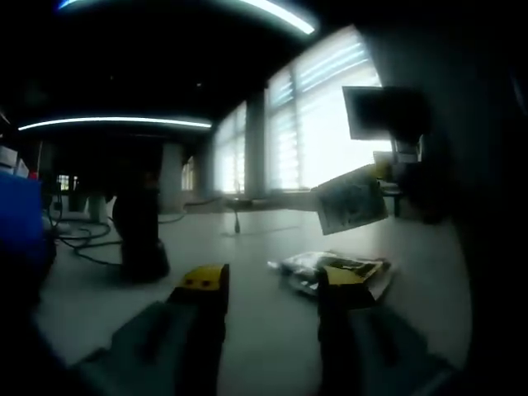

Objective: Clip sheet goods on table flip sheet goods clip sheet goods scan sheet goods put sheet goods back to table

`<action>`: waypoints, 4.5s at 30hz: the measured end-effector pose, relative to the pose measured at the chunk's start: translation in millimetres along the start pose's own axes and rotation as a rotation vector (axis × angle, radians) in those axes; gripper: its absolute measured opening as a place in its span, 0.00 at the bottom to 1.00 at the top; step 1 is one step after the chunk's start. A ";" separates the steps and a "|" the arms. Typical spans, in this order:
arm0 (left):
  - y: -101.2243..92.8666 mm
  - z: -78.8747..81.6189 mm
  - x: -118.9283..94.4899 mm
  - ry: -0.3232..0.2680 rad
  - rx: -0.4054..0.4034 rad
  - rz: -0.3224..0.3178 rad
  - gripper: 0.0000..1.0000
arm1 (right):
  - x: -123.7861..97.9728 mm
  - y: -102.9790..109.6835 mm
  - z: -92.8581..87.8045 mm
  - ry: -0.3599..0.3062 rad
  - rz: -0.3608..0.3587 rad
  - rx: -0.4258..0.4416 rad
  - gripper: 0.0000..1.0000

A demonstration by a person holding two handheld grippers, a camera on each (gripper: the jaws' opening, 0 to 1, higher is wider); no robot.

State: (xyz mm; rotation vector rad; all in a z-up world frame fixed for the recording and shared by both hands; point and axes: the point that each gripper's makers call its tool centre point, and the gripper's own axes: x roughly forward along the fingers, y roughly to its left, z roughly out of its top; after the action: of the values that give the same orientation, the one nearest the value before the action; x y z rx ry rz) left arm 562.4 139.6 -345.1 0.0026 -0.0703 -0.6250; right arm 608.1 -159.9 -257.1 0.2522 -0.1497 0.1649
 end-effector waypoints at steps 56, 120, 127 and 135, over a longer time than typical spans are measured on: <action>1.4 0.6 -0.8 -0.003 0.003 0.006 0.36 | -71.2 -116.1 -89.1 -0.002 -0.455 0.540 0.15; -1.1 -1.7 0.6 0.011 0.020 0.004 0.36 | -37.2 -61.9 -129.5 0.654 0.612 -0.405 0.52; 1.0 -2.3 1.0 0.011 0.017 0.007 0.36 | -34.1 -73.6 -141.8 0.691 0.585 -0.402 0.53; 1.5 -3.1 1.4 0.012 0.019 0.005 0.36 | -38.8 -72.1 -144.7 0.686 0.538 -0.336 0.54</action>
State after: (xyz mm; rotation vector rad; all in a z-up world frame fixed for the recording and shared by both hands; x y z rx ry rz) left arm 564.7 139.9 -348.1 0.0250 -0.0644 -0.6188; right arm 601.5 -196.7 -419.1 -0.1942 0.4415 0.7409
